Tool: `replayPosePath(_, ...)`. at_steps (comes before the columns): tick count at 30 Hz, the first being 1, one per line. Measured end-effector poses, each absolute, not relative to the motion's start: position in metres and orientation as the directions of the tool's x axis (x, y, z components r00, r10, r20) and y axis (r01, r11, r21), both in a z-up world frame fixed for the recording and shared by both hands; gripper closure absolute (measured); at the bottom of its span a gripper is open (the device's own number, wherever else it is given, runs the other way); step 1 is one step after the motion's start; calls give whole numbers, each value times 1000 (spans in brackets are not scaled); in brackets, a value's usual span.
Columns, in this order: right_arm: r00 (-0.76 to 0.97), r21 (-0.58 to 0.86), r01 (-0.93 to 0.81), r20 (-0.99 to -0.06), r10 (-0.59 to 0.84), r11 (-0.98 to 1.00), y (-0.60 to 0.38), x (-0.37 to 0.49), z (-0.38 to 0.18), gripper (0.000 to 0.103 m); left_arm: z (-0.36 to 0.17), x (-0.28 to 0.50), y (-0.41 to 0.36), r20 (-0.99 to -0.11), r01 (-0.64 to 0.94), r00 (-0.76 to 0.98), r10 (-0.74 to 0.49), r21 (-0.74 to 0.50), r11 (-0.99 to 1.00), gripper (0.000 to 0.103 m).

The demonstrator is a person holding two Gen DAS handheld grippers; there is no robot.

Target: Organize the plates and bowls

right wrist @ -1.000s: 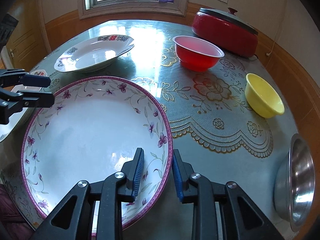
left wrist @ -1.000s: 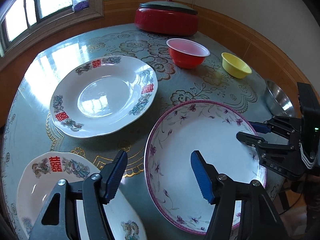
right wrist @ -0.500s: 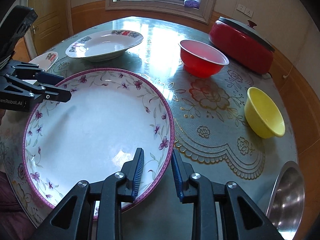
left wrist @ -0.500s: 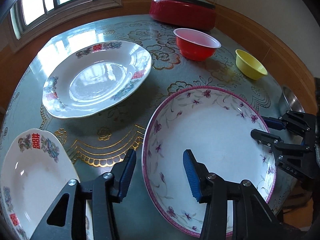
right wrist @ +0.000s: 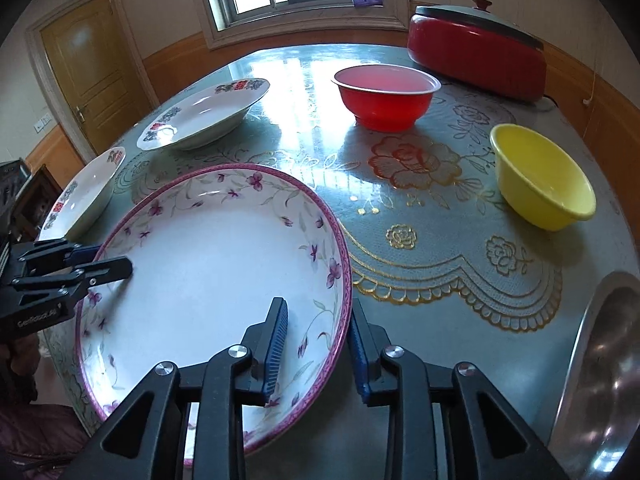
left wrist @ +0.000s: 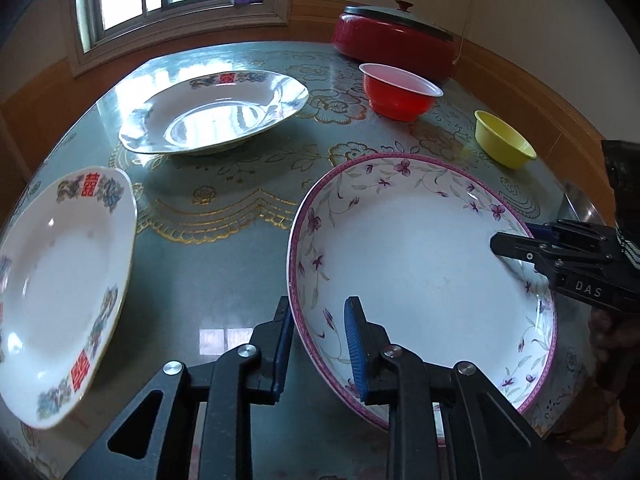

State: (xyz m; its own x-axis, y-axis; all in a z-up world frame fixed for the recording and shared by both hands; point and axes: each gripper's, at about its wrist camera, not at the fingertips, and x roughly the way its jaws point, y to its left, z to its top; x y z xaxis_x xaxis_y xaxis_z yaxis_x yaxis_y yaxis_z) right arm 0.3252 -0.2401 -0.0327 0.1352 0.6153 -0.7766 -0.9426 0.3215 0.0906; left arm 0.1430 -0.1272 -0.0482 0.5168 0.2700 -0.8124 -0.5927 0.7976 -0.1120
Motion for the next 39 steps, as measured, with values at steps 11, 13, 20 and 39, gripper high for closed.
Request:
replayPosePath(11,153,-3,-970,-785,600,243,-169,313,-30,75,-48,118,-122,-806,-722,467,363,-111,683,78)
replayPosePath(13,165,-18,-970,-784,599,244,-161,311,-30,74,-47,118,-119,-809,-729,457,369,-103,676,78)
replayPosePath(20,193,-13,-955,-788,585,297,-157,310,-30,70,-45,114,-117,-804,-696,475,358,-94,712,81)
replayPosePath(39,-37,306,-928,-646,762,214,-141,267,15,59,13,33,-98,-646,-622,655,392,-167,765,75)
